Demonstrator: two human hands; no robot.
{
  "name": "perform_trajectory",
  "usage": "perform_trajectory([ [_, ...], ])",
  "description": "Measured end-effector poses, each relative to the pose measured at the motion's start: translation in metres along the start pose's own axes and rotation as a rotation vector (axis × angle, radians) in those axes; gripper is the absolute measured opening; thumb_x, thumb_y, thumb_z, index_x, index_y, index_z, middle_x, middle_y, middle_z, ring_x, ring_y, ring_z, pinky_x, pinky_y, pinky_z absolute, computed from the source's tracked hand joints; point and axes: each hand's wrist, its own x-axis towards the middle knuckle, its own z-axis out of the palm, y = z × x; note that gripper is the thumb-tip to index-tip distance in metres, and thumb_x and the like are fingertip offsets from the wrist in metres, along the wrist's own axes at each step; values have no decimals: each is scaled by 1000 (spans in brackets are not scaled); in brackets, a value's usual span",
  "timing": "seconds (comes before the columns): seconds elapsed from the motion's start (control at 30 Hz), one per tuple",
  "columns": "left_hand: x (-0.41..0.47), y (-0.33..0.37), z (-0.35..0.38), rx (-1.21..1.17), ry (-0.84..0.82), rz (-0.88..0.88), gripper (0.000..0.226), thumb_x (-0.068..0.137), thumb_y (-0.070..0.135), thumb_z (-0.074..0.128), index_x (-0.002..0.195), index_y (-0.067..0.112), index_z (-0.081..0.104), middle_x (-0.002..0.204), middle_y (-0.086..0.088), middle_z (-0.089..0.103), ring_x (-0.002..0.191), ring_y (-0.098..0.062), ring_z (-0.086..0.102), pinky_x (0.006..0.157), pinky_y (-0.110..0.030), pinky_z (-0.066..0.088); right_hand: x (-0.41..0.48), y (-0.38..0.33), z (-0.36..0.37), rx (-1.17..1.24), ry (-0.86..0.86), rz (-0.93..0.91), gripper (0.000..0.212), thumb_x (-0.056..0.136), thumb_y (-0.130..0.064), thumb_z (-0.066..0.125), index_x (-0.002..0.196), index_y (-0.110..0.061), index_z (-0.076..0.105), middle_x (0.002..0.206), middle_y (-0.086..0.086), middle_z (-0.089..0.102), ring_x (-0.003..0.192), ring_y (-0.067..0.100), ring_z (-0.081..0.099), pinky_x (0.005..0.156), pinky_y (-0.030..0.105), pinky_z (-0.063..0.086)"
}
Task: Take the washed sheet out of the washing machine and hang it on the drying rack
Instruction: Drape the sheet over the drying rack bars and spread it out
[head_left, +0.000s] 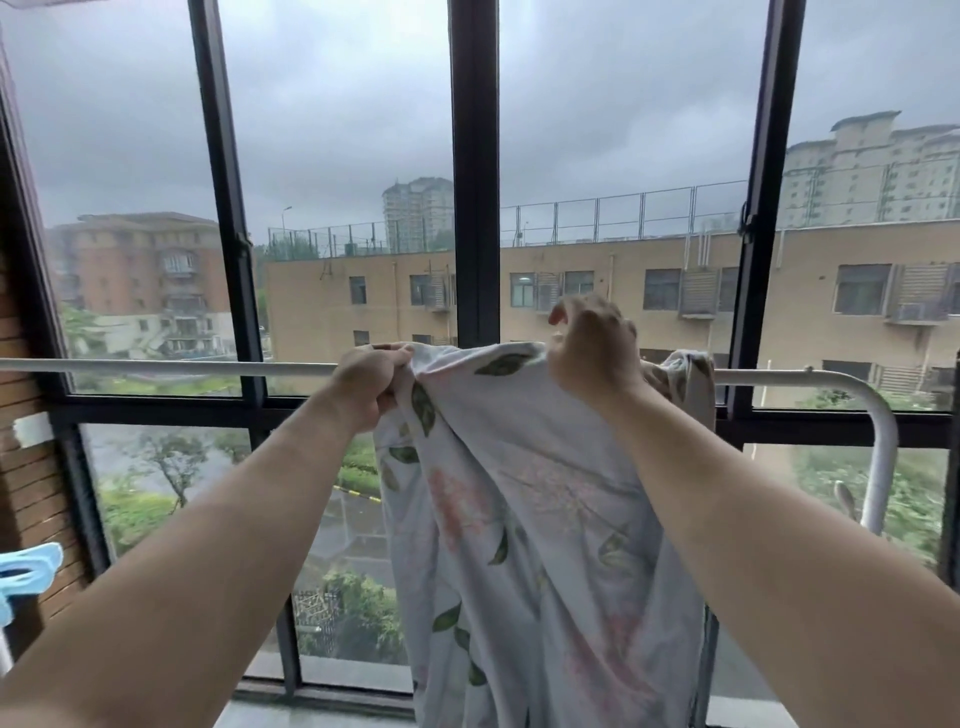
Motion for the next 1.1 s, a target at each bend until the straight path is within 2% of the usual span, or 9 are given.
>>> perform_trajectory([
  [0.13,7,1,-6,15,30,44,19,100,16,55,82,14,63,44,6,56,39,-5,53,41,-18,46,1,-26,24,78,-156,-16,18,91,-21,53,105,-17,63,105,7,66,97,25,59,88,41,50],
  [0.2,12,4,-9,-9,50,75,14,99,16,56,91,10,64,60,0,61,53,-9,58,45,-20,48,-1,-27,35,39,-219,57,25,97,-32,46,106,-17,63,106,9,67,97,28,60,86,39,49],
  [0.3,22,10,-15,-71,90,128,14,98,16,58,106,6,63,83,-4,63,74,-15,62,55,-23,52,-6,-24,47,-31,-221,89,41,101,-43,34,109,-17,64,111,11,67,103,32,60,89,40,43],
  [0.43,32,16,-26,-98,125,198,24,93,21,63,112,6,66,99,-8,67,92,-22,65,69,-28,55,-6,-27,48,-77,-192,119,52,102,-50,26,111,-17,65,113,12,67,106,32,60,92,42,39],
  [0.57,37,15,-25,-100,111,247,24,95,20,61,114,5,63,97,-7,66,88,-18,63,68,-26,53,-9,-22,41,-150,-162,180,53,102,-48,26,113,-15,65,115,14,67,108,33,59,95,41,39],
  [0.77,40,19,-18,-157,199,290,16,95,17,61,108,8,63,98,-5,66,95,-18,65,85,-27,56,-15,6,27,-150,-190,281,50,102,-42,24,118,-16,64,120,15,63,110,34,55,94,41,38],
  [0.93,41,17,-29,-253,384,268,2,92,11,60,91,11,59,90,-4,62,90,-20,64,75,-23,53,-21,44,2,-183,-223,348,56,106,-40,16,125,-11,60,126,18,61,118,33,53,103,41,32],
  [1.03,40,17,-29,-260,445,286,11,92,11,60,103,10,58,93,-4,62,94,-21,64,77,-23,54,-23,57,-7,-261,-218,344,54,106,-36,17,121,-9,62,123,19,63,115,33,54,101,39,31],
  [1.1,38,20,-23,-289,456,299,14,93,7,58,105,13,53,88,0,58,89,-17,61,71,-17,50,-24,65,-9,-314,-202,334,57,105,-38,17,119,-10,64,121,19,64,113,33,54,102,41,31],
])
